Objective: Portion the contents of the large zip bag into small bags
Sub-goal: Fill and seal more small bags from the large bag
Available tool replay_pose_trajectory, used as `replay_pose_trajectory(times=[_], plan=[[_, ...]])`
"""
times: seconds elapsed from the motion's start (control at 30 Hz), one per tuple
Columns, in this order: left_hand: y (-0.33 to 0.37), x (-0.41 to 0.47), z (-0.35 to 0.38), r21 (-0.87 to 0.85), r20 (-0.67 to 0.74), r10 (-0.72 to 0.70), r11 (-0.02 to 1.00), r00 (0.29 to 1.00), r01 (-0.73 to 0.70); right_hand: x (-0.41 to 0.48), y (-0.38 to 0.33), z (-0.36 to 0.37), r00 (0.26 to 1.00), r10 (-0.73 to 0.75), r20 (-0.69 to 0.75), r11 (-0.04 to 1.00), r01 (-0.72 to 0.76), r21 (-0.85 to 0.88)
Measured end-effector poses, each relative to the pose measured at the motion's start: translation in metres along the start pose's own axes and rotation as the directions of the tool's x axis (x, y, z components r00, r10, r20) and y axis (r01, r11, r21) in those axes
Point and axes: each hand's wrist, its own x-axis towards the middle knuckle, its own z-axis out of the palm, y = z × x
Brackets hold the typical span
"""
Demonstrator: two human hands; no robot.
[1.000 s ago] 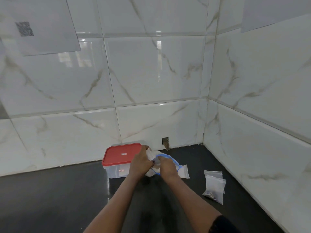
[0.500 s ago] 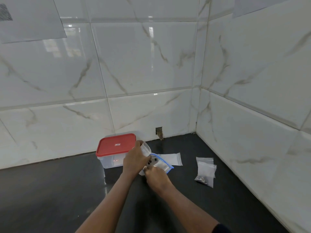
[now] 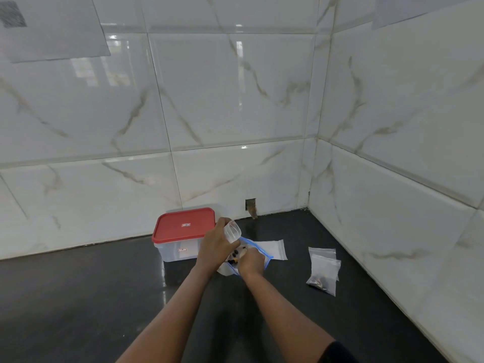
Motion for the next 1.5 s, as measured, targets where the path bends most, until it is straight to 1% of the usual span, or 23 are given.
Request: replay_pose_trajectory(times=[0.03,0.13,0.2,0.23,0.3,0.37,0.43,0.5,0.53,0.57,0.63,0.73,0.9,0.97,1.07,1.13,1.2,1.23,1.27,1.3,1.37,1.43,1.5], plan=[[0.001,0.002,0.000,-0.013,-0.004,-0.011,1.000,1.000,0.011,0.002,-0.001,0.000,1.000,-0.022,0.019,0.999,0.023,-0.035],[0.000,0.007,-0.001,-0.032,-0.007,-0.020,0.999,1.000,0.020,0.002,-0.001,-0.002,0.986,-0.156,0.064,0.965,0.166,-0.202],[0.000,0.010,0.000,-0.022,0.007,-0.004,1.000,1.000,0.004,0.006,-0.004,0.000,0.974,-0.186,0.127,0.955,0.210,-0.208],[-0.001,0.012,0.001,-0.019,0.010,-0.003,1.000,1.000,0.003,0.009,-0.008,0.002,0.971,-0.165,0.173,0.944,0.206,-0.258],[-0.002,0.016,0.002,-0.022,0.010,-0.008,1.000,1.000,0.009,0.012,-0.017,0.002,0.965,-0.073,0.251,0.884,0.179,-0.433],[-0.003,0.019,0.004,-0.028,0.006,-0.011,1.000,1.000,0.011,0.020,-0.023,0.000,0.962,-0.024,0.272,0.860,0.158,-0.485],[-0.004,0.022,0.006,-0.037,0.006,-0.004,0.999,1.000,0.005,0.025,-0.028,-0.001,0.963,0.032,0.268,0.887,0.096,-0.451],[-0.005,0.025,0.006,-0.036,0.002,0.001,0.999,1.000,-0.001,0.028,-0.029,-0.005,0.971,0.086,0.223,0.941,-0.006,-0.339],[-0.005,0.027,0.005,-0.035,0.000,0.003,0.999,1.000,-0.003,0.028,-0.026,-0.006,0.967,0.082,0.242,0.964,-0.015,-0.265],[-0.005,0.027,0.005,-0.033,0.001,0.006,0.999,1.000,-0.006,0.028,-0.020,-0.005,0.962,0.032,0.271,0.984,0.018,-0.178],[-0.007,0.026,0.005,-0.026,0.015,0.014,1.000,1.000,-0.013,0.019,-0.012,-0.007,0.957,-0.124,0.261,0.986,0.148,-0.073],[-0.010,0.023,0.008,-0.031,0.012,0.024,0.999,1.000,-0.024,0.017,-0.003,-0.007,0.939,-0.216,0.268,0.962,0.251,-0.105],[-0.010,0.022,0.012,-0.062,-0.030,0.008,0.998,1.000,-0.010,0.020,-0.002,-0.006,0.939,-0.242,0.244,0.926,0.299,-0.232],[-0.009,0.022,0.012,-0.068,-0.033,0.003,0.998,0.999,-0.006,0.021,0.001,-0.006,0.943,-0.233,0.239,0.931,0.287,-0.226],[-0.008,0.022,0.011,-0.063,-0.032,0.013,0.998,0.999,-0.015,0.026,0.001,-0.006,0.964,-0.174,0.200,0.974,0.198,-0.110],[-0.008,0.021,0.010,-0.059,-0.019,0.020,0.998,1.000,-0.021,0.029,-0.005,-0.005,0.985,-0.018,0.171,0.997,0.030,-0.068],[-0.008,0.021,0.009,-0.059,-0.005,0.018,0.998,1.000,-0.019,0.032,-0.012,-0.004,0.972,0.146,0.182,0.989,-0.141,-0.042],[-0.009,0.021,0.008,-0.061,-0.003,0.018,0.998,1.000,-0.018,0.036,-0.014,-0.003,0.971,0.186,0.151,0.982,-0.190,0.012],[-0.010,0.021,0.008,-0.062,-0.003,0.018,0.998,1.000,-0.018,0.037,-0.015,-0.003,0.974,0.187,0.129,0.980,-0.194,0.040],[-0.011,0.022,0.007,-0.061,-0.006,0.020,0.998,1.000,-0.020,0.039,-0.017,-0.001,0.980,0.158,0.118,0.987,-0.162,0.022],[-0.012,0.022,0.006,-0.058,-0.007,0.016,0.998,1.000,-0.016,0.034,-0.020,0.000,0.975,0.147,0.166,0.989,-0.142,-0.045],[-0.012,0.023,0.006,-0.061,-0.007,0.014,0.998,1.000,-0.014,0.033,-0.019,0.000,0.976,0.094,0.195,0.996,-0.092,-0.020],[-0.012,0.024,0.006,-0.066,-0.014,0.014,0.998,1.000,-0.015,0.039,-0.017,0.003,0.980,0.057,0.193,0.997,-0.046,-0.059]])
